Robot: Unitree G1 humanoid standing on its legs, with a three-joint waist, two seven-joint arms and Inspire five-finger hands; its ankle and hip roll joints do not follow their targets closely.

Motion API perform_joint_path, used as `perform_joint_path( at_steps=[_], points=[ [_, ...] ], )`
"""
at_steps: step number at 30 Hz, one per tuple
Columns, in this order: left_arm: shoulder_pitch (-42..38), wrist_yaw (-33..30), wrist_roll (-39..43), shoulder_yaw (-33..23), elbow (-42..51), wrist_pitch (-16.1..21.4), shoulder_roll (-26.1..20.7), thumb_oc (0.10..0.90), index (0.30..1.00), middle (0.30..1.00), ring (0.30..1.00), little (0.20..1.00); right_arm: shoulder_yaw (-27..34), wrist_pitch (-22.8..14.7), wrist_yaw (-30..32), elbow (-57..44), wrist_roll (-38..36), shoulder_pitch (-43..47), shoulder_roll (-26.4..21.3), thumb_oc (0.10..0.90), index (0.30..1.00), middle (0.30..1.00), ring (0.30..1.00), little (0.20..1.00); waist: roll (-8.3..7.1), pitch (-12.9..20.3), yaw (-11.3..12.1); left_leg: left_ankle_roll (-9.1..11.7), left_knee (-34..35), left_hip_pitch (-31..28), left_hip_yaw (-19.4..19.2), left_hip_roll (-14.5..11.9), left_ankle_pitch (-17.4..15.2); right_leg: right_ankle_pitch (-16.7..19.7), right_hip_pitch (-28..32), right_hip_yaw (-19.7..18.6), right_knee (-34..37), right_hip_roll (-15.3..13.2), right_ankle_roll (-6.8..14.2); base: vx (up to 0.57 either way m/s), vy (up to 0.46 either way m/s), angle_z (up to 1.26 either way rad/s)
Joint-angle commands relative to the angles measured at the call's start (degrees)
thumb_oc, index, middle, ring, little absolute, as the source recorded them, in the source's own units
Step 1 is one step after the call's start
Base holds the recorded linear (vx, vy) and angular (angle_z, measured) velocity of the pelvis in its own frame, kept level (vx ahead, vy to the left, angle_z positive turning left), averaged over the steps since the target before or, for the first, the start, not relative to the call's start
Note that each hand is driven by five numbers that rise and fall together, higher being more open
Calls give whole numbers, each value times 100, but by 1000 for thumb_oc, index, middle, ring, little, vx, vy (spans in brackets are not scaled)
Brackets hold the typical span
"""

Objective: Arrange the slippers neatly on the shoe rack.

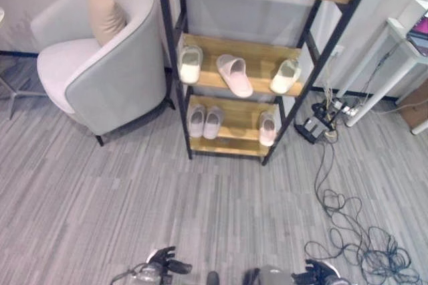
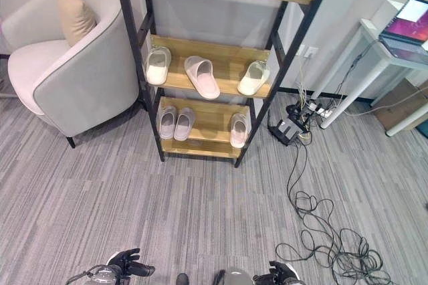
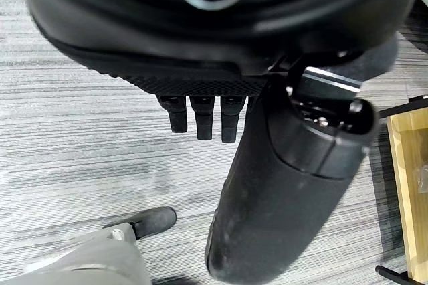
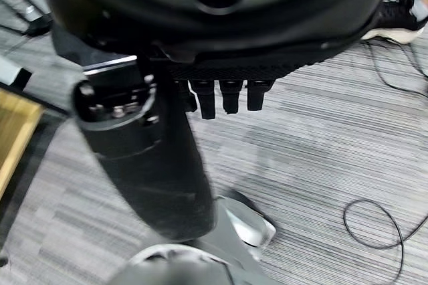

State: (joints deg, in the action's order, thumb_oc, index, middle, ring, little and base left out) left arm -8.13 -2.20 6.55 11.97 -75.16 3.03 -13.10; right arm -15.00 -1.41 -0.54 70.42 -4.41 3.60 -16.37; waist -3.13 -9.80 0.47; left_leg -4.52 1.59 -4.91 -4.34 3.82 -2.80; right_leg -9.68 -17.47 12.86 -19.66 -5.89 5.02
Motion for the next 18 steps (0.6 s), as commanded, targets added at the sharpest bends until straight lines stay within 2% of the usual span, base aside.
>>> perform_joint_path(
  at_steps=[1,3,6,9,11,12,14,15,16,17,18],
  points=[
    [-25,8,127,-65,13,192,105,800,900,900,900,900,-197,92,-58,169,230,-165,338,800,900,900,900,900,-122,-282,-132,142,-419,87,-29,-229,-432,1125,592,-452,1410,34,243,241,-84,5],
    [11,20,8,-79,-125,186,128,800,900,900,900,900,-195,110,-99,168,277,-168,328,800,900,900,900,900,-137,-261,-227,203,-358,-175,154,-218,-572,1415,374,-697,1904,63,355,349,-135,23],
    [101,26,-172,-128,-333,150,124,800,900,900,900,900,-226,118,-114,237,380,-226,306,800,900,900,900,900,-183,-137,-263,266,-358,-429,319,-204,-772,1533,565,-777,2035,60,319,411,-234,43],
    [254,61,-78,-288,-399,133,122,800,900,900,900,900,-201,111,-120,272,398,-265,227,800,900,900,900,900,-122,44,-279,360,-426,-620,413,-380,-878,1463,687,-769,1741,141,193,322,-234,32],
    [331,102,53,-380,-456,108,137,800,900,900,900,900,-121,87,-109,265,276,-252,157,800,900,900,900,900,-31,138,-301,488,-663,-611,463,-553,-794,1271,723,-780,1517,248,84,259,-208,16],
    [332,102,54,-380,-456,108,138,800,900,900,900,900,-122,88,-109,264,275,-253,155,800,900,900,900,900,-27,139,-304,490,-669,-608,466,-557,-800,1266,721,-777,1512,251,82,202,-166,-1],
    [372,131,-5,-325,-513,69,165,800,900,900,900,900,-60,50,-95,232,139,-218,79,800,900,900,900,900,40,189,-316,684,-1394,-346,460,-699,-498,1018,934,-735,1438,362,-76,266,-294,-12],
    [334,124,-134,-180,-501,30,169,800,900,900,900,900,-19,35,-69,178,65,-192,23,800,900,900,900,900,0,170,-387,857,-2613,127,181,-1048,192,788,1229,-638,1439,425,-323,250,-318,-8],
    [333,124,-135,-179,-500,29,170,800,900,900,900,900,-18,36,-69,177,65,-192,22,800,900,900,900,900,15,171,-399,864,-2659,157,201,-1066,168,786,1225,-622,1436,439,-328,287,-464,17],
    [276,87,-164,-46,-294,40,148,800,900,900,900,900,-13,26,-15,144,-16,-184,-59,800,900,900,900,900,-124,33,-324,686,-3781,698,-155,-1352,405,639,1577,-555,1522,478,-552,110,-239,23],
    [274,87,-164,-45,-293,39,147,800,900,900,900,900,-12,25,-15,145,-16,-183,-59,800,900,900,900,900,-111,28,-326,688,-3816,715,-143,-1367,389,639,1577,-548,1522,492,-555,259,-379,25]
  ],
)
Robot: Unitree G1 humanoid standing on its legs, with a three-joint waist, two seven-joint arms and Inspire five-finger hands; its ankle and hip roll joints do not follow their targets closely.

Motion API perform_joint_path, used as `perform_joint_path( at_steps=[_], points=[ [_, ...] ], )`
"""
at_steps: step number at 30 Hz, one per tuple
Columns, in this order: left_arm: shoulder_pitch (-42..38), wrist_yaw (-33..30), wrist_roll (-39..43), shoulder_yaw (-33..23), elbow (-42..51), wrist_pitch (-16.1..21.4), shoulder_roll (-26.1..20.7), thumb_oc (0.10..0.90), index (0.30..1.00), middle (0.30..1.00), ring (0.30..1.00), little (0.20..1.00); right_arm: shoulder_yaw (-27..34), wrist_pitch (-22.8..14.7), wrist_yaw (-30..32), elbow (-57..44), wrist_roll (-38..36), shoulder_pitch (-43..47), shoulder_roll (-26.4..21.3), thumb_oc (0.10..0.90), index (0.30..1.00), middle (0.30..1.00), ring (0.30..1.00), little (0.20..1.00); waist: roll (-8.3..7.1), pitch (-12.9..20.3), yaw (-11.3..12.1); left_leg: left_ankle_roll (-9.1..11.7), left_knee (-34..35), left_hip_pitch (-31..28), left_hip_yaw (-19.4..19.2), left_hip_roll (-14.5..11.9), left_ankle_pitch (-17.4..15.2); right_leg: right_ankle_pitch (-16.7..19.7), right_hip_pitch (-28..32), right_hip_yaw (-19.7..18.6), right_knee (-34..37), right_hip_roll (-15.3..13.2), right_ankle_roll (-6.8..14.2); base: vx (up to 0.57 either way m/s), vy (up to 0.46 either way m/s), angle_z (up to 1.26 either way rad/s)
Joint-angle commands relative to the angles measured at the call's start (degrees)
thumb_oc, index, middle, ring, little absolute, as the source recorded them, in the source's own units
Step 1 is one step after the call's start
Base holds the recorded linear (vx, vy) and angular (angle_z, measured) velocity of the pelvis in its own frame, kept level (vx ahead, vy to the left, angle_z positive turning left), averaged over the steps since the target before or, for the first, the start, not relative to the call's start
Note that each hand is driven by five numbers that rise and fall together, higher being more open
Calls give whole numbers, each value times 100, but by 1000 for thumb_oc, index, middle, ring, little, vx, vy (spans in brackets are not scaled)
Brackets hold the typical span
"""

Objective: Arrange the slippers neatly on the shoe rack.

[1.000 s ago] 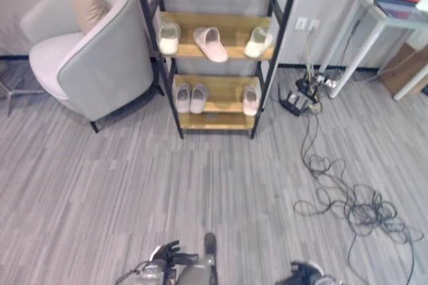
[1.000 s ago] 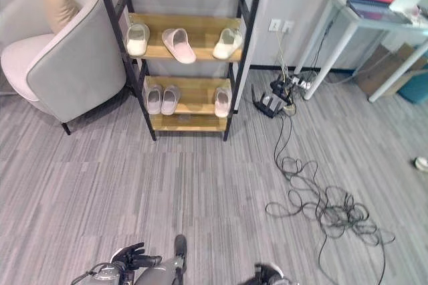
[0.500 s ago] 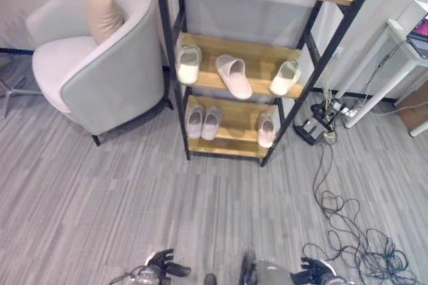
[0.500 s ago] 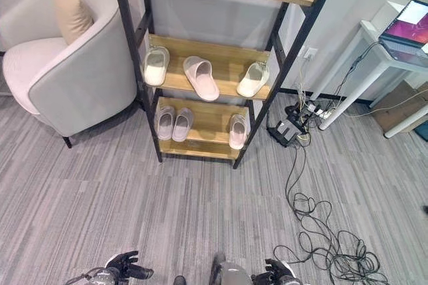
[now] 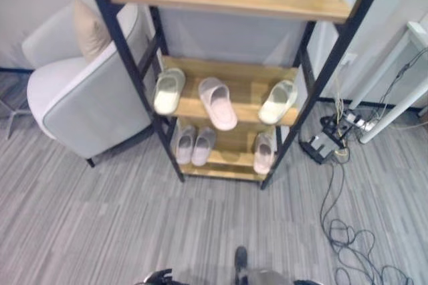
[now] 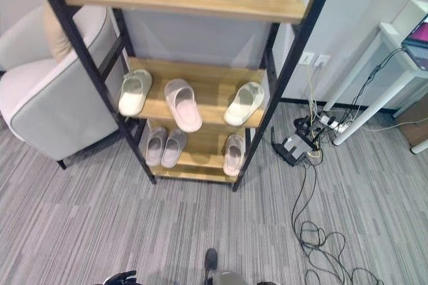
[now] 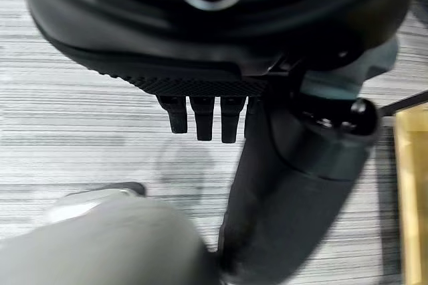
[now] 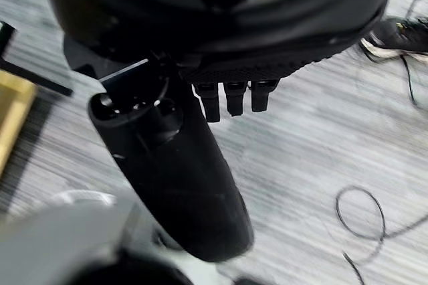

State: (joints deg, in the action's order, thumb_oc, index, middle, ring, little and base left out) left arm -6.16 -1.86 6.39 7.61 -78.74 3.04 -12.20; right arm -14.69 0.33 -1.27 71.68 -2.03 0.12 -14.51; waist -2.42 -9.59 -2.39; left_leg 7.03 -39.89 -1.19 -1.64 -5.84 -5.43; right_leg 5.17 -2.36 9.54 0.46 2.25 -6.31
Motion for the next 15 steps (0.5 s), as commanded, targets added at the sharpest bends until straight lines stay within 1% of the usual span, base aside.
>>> perform_joint_path(
  at_steps=[1,2,4,5,6,7,8,9,10,11,12,13,14,15],
  points=[
    [-24,-18,-148,541,297,103,93,800,900,900,900,900,-83,-144,126,32,-278,219,-253,800,900,900,900,900,-214,-92,47,-564,206,779,-707,-451,594,-977,300,-163,-449,-317,512,212,-149,4],
    [-56,-57,-139,610,384,128,134,800,900,900,900,900,-86,-155,159,32,-305,221,-258,800,900,900,900,900,-175,-146,85,-579,347,935,-759,-441,471,-1063,418,-141,-441,-301,517,289,-144,5],
    [-84,-145,-167,713,476,173,200,800,900,900,900,900,-64,-183,205,48,-357,231,-245,800,900,900,900,900,-148,-154,132,-582,1049,1012,-804,-316,380,-1153,546,-148,-374,-332,590,229,25,17],
    [-82,-186,-186,764,495,189,224,800,900,900,900,900,-72,-192,226,60,-359,225,-233,800,900,900,900,900,-146,-173,180,-570,1354,1135,-764,-251,376,-1193,610,-162,-349,-344,624,235,62,11],
    [-89,-225,-202,795,499,196,245,800,900,900,900,900,-98,-192,243,74,-338,214,-210,800,900,900,900,900,-113,-194,238,-545,1752,1183,-649,-177,368,-1244,698,-190,-312,-339,650,241,71,8],
    [-103,-293,-199,806,481,208,244,800,900,900,900,900,-132,-189,263,107,-320,193,-175,800,900,900,900,900,-102,-212,304,-494,2111,1329,-402,-40,520,-1287,789,-232,-272,-323,665,283,47,-5],
    [-154,-229,-185,930,368,179,136,800,900,900,900,900,-120,78,51,105,-582,1004,-540,800,900,900,900,900,-128,-177,462,-409,2360,1431,-84,99,675,-1340,934,-256,-218,-272,659,300,27,-13],
    [-214,-237,-189,866,399,226,100,800,900,900,900,900,-121,-217,77,-244,-601,504,-517,800,900,900,900,900,-125,-210,483,-368,2710,1469,123,206,858,-1389,999,-313,-226,-199,677,288,30,-37],
    [-191,-236,-234,783,388,211,34,800,900,900,900,900,-145,-281,80,-409,-598,112,-438,800,900,900,900,900,-123,-232,489,-340,2935,1452,255,302,979,-1408,1061,-422,-235,-149,688,210,87,-36],
    [-97,-263,-303,687,365,249,19,800,900,900,900,900,-175,-385,71,-457,-502,-131,-358,800,900,900,900,900,-108,-230,467,-372,3090,1381,346,340,949,-1434,1050,-528,-271,-118,728,174,130,-46],
    [-24,-320,-469,632,303,250,-4,800,900,900,900,900,-137,-446,78,-437,-408,-303,-287,800,900,900,900,900,-119,-226,413,-377,3227,1271,320,330,954,-1456,1027,-606,-343,-128,750,157,182,-34],
    [3,-387,-586,597,220,230,-46,800,900,900,900,900,-70,-424,55,-382,-394,-376,-274,800,900,900,900,900,-122,-203,338,-414,3275,1205,281,336,943,-1455,1004,-692,-390,-154,796,113,137,-71],
    [4,-388,-587,597,219,231,-46,800,900,900,900,900,-70,-423,55,-384,-394,-378,-274,800,900,900,900,900,-125,-207,347,-416,3280,1195,270,336,941,-1458,1007,-702,-394,-158,797,178,219,-84],
    [52,-398,-667,514,54,190,-85,800,900,900,900,900,-12,-386,48,-224,-363,-409,-263,800,900,900,900,900,-143,-147,273,-489,3299,1102,214,380,867,-1451,948,-835,-496,-230,853,191,212,-88]
  ],
)
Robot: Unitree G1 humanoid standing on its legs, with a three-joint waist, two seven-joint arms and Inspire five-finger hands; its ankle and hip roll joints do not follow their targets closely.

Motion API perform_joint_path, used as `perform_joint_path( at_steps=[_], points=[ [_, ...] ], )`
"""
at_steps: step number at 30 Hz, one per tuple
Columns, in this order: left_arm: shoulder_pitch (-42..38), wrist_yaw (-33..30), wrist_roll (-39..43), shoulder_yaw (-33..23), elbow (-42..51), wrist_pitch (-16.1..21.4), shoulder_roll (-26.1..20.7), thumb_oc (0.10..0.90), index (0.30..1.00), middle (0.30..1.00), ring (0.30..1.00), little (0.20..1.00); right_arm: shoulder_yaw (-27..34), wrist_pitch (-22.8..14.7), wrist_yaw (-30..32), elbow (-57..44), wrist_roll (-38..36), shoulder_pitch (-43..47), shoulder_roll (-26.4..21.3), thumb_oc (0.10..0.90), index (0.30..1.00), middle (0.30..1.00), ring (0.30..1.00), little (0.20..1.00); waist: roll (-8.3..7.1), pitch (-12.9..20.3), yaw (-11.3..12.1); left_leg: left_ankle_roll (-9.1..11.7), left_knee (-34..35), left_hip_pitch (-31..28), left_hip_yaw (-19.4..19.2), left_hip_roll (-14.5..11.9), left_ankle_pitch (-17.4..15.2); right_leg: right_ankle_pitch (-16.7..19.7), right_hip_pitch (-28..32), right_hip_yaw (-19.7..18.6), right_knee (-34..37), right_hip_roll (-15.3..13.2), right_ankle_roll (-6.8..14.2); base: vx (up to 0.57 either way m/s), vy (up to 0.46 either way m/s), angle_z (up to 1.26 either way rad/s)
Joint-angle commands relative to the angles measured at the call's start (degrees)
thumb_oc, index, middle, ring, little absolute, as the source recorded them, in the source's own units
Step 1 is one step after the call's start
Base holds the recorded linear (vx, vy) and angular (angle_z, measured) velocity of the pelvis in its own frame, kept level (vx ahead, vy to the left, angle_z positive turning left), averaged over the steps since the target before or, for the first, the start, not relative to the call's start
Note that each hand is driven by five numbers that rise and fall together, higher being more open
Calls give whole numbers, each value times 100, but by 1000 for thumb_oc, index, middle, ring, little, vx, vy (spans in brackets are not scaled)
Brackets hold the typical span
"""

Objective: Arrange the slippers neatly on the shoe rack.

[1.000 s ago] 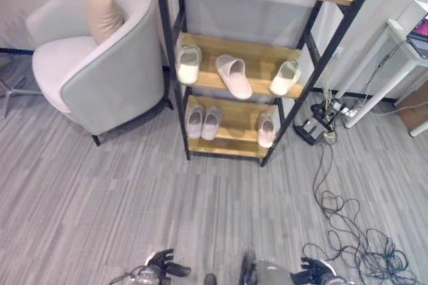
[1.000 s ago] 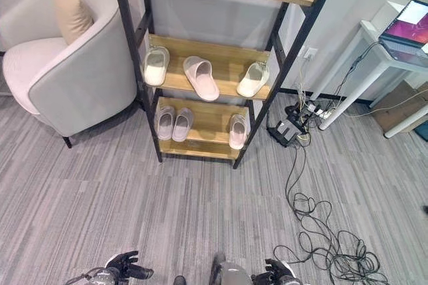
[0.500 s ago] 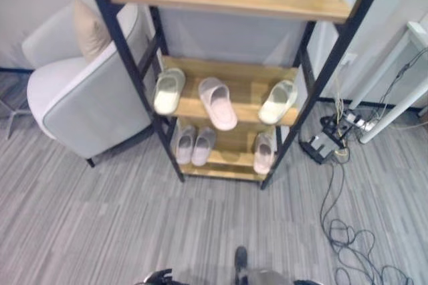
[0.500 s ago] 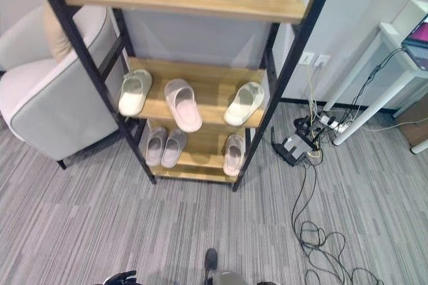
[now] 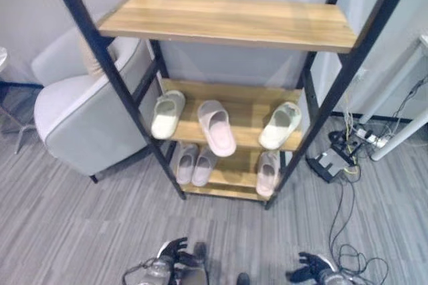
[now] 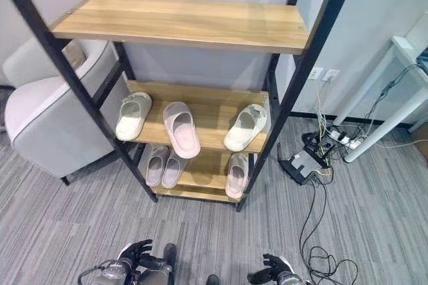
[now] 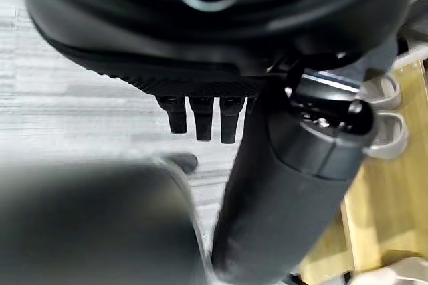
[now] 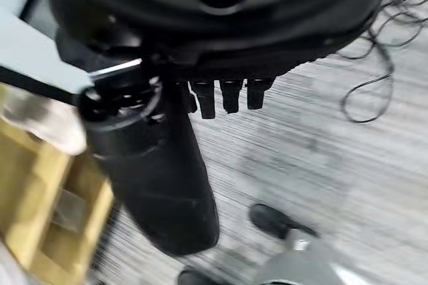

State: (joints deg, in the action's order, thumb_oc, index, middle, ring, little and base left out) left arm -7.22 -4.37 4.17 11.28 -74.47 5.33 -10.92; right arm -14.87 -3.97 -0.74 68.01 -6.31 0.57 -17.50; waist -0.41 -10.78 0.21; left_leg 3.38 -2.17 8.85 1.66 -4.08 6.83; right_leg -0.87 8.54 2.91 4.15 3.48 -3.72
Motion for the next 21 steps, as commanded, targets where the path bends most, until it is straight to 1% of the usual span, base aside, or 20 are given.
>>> perform_joint_path(
  at_steps=[1,4,6,7,8,9,10,11,13,14,15,16,17,19,21],
  points=[
    [186,-153,-431,70,-446,-67,-226,800,900,900,900,900,49,59,-18,234,63,-448,57,800,900,900,900,900,-353,16,3,-174,-442,34,-172,241,-423,-845,-169,-241,-911,-388,633,249,270,-68],
    [180,-151,-428,-16,-495,-90,-273,800,900,900,900,900,140,109,-45,497,164,-403,61,800,900,900,900,900,-355,116,-34,-336,-429,-122,-307,321,-624,-828,-255,-393,-1141,-499,751,201,214,-41],
    [147,-154,-484,35,-406,-83,-292,800,900,900,900,900,203,136,-41,598,215,-346,30,800,900,900,900,900,-309,111,-56,-448,-438,-209,-364,358,-742,-799,-460,-457,-1554,-549,858,106,165,-29],
    [146,-154,-484,35,-406,-83,-291,800,900,900,900,900,204,136,-41,598,215,-345,30,800,900,900,900,900,-310,113,-49,-449,-440,-207,-370,357,-744,-804,-469,-464,-1565,-549,859,50,197,-37],
    [66,-173,-479,117,-237,-55,-307,800,900,900,900,900,220,135,-10,604,310,-228,-35,800,900,900,900,900,-243,6,-96,-584,-464,-306,-471,388,-854,-462,-903,-427,-2298,-654,1075,23,136,-31],
    [64,-173,-479,117,-237,-55,-307,800,900,900,900,900,220,135,-10,604,310,-226,-35,800,900,900,900,900,-247,10,-87,-586,-468,-299,-481,390,-857,-471,-921,-438,-2318,-656,1078,-9,201,-43],
    [-67,-190,-438,182,-110,-35,-300,800,900,900,900,900,214,122,48,535,335,-111,-67,800,900,900,900,900,-179,-107,-140,-638,-475,-383,-528,396,-909,-236,-1216,-376,-2750,-733,1238,-4,97,-39],
    [-93,-188,-424,203,-62,-34,-284,800,900,900,900,900,218,116,61,505,337,-119,-54,800,900,900,900,900,-151,-114,-161,-663,-471,-445,-542,409,-960,-180,-1295,-321,-2836,-813,1228,30,115,-35],
    [-134,-205,-397,236,-41,-12,-250,800,900,900,900,900,207,113,112,475,368,-116,-50,800,900,900,900,900,-94,-92,-191,-653,-439,-579,-561,404,-1048,-273,-1329,-99,-2567,-994,1138,95,30,2],
    [-137,-203,-393,257,-43,4,-222,800,900,900,900,900,193,117,121,470,367,-108,-39,800,900,900,900,900,-62,-71,-207,-639,-405,-632,-557,393,-1068,-292,-1393,-28,-2346,-1045,1094,97,-23,3],
    [-140,-199,-396,287,-43,19,-206,800,900,900,900,900,180,123,123,476,362,-98,-32,800,900,900,900,900,-68,-53,-241,-626,-386,-675,-518,429,-1086,-280,-1378,-34,-1986,-1044,1058,119,-51,-1],
    [-139,-166,-459,356,-66,31,-209,800,900,900,900,900,182,139,95,517,354,-129,13,800,900,900,900,900,-104,-32,-305,-614,-413,-694,-465,489,-1118,-292,-1274,-207,-1603,-1001,1042,120,-50,1],
    [-115,-161,-492,349,-95,49,-178,800,900,900,900,900,187,141,87,533,350,-155,31,800,900,900,900,900,-123,-5,-327,-622,-432,-709,-466,526,-1133,-271,-1154,-376,-1322,-980,1102,118,-43,9],
    [-60,-184,-546,338,-151,39,-155,800,900,900,900,900,142,137,102,551,380,-160,49,800,900,900,900,900,-123,100,-319,-613,-396,-776,-490,534,-1144,-268,-997,-496,-1166,-934,1081,103,-41,25],
    [2,-158,-548,312,-207,35,-132,800,900,900,900,900,83,143,85,524,424,-171,50,800,900,900,900,900,-106,163,-305,-592,-329,-856,-507,511,-1136,-247,-896,-483,-1064,-917,1058,84,-56,29]
  ],
)
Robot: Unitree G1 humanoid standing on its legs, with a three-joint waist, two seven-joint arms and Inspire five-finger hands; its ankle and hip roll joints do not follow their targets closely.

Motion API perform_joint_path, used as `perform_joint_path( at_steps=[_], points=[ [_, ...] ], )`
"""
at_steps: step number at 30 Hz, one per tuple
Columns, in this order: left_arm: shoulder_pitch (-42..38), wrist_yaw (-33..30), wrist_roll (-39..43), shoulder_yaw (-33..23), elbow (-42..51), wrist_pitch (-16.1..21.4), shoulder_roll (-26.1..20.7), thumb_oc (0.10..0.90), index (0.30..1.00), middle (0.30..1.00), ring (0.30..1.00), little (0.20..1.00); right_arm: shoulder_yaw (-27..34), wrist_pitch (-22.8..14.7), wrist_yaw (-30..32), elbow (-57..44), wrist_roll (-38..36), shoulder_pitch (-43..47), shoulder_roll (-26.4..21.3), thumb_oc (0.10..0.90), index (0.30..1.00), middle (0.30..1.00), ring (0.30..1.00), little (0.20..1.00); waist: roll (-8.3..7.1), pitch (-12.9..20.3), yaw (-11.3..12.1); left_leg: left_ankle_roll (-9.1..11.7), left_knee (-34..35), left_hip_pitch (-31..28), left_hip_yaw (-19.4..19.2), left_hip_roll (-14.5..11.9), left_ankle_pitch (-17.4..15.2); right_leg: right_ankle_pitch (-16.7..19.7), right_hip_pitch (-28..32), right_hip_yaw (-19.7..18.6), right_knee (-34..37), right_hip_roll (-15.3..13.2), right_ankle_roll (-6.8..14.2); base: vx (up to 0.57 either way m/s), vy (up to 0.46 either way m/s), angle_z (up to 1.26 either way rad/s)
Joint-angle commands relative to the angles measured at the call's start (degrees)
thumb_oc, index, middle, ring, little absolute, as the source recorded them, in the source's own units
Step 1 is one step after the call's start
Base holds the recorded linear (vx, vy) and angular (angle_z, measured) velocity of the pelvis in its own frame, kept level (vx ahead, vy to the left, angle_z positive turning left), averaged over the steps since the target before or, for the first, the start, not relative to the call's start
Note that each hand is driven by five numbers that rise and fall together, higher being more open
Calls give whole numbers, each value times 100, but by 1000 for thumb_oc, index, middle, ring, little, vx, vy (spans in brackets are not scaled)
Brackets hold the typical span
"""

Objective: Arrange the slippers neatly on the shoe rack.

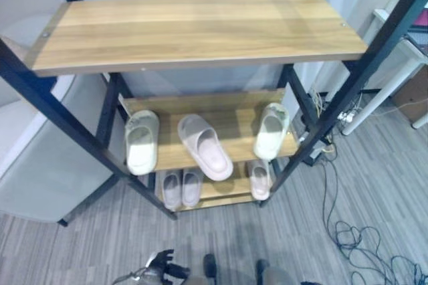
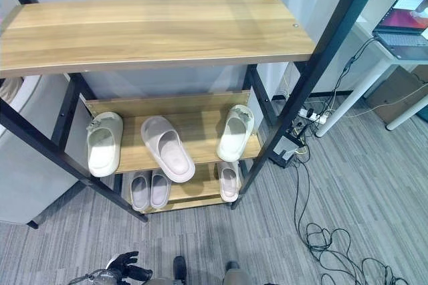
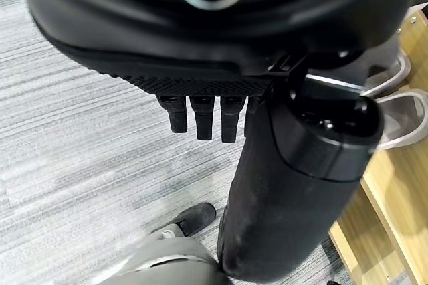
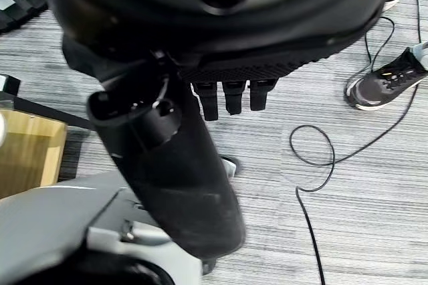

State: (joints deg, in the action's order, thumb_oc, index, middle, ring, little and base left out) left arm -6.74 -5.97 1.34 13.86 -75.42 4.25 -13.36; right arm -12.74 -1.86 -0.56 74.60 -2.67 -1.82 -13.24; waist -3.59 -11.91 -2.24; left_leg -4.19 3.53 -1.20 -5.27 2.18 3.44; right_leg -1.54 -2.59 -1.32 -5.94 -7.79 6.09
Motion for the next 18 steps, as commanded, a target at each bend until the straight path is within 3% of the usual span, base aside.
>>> perform_joint_path(
  at_steps=[1,2,3,12,14,15,17,18],
  points=[
    [-1,14,-301,51,-162,136,131,800,900,900,900,900,-156,-72,71,-166,96,86,-390,800,900,900,900,900,219,307,-47,179,-858,104,184,-120,-803,-184,279,-42,20,216,66,71,-52,7],
    [36,27,-324,56,-192,130,146,800,900,900,900,900,-164,-82,83,-188,117,94,-400,800,900,900,900,900,225,336,-42,189,-843,76,183,-124,-808,-197,338,-19,60,216,63,51,-31,-6],
    [70,197,-373,829,413,331,434,800,900,900,900,900,559,-255,116,120,-1356,53,-357,800,900,900,900,900,547,403,-210,597,-435,9,578,-456,-255,-504,799,90,485,734,-309,14,-16,-7],
    [95,92,-362,862,1048,403,292,800,900,900,900,900,428,-259,217,154,-1030,32,-408,800,900,900,900,900,530,387,-88,575,-441,-42,781,-413,-279,-528,830,113,430,765,-315,-6,-7,7],
    [328,290,-9,836,2609,534,-87,800,900,900,900,900,437,-305,237,101,-973,-19,-418,800,900,900,900,900,511,353,30,569,-514,58,916,-387,-244,-514,802,170,397,781,-327,-42,-26,6],
    [713,589,414,763,3942,605,-451,800,900,900,900,900,470,-311,230,77,-934,-117,-439,800,900,900,900,900,498,303,119,569,-578,135,1014,-370,-217,-526,799,224,387,791,-336,-64,-29,20],
    [1094,882,586,665,5290,713,-941,800,900,900,900,900,524,-319,205,82,-867,-170,-460,800,900,900,900,900,488,259,214,575,-599,197,1108,-346,-191,-539,809,311,407,793,-336,-33,-23,24],
    [1115,890,591,654,5320,694,-958,800,900,900,900,900,517,-320,206,82,-867,-175,-453,800,900,900,900,900,479,266,202,575,-602,200,1115,-343,-191,-541,811,319,408,791,-336,-13,-14,25]
  ],
)
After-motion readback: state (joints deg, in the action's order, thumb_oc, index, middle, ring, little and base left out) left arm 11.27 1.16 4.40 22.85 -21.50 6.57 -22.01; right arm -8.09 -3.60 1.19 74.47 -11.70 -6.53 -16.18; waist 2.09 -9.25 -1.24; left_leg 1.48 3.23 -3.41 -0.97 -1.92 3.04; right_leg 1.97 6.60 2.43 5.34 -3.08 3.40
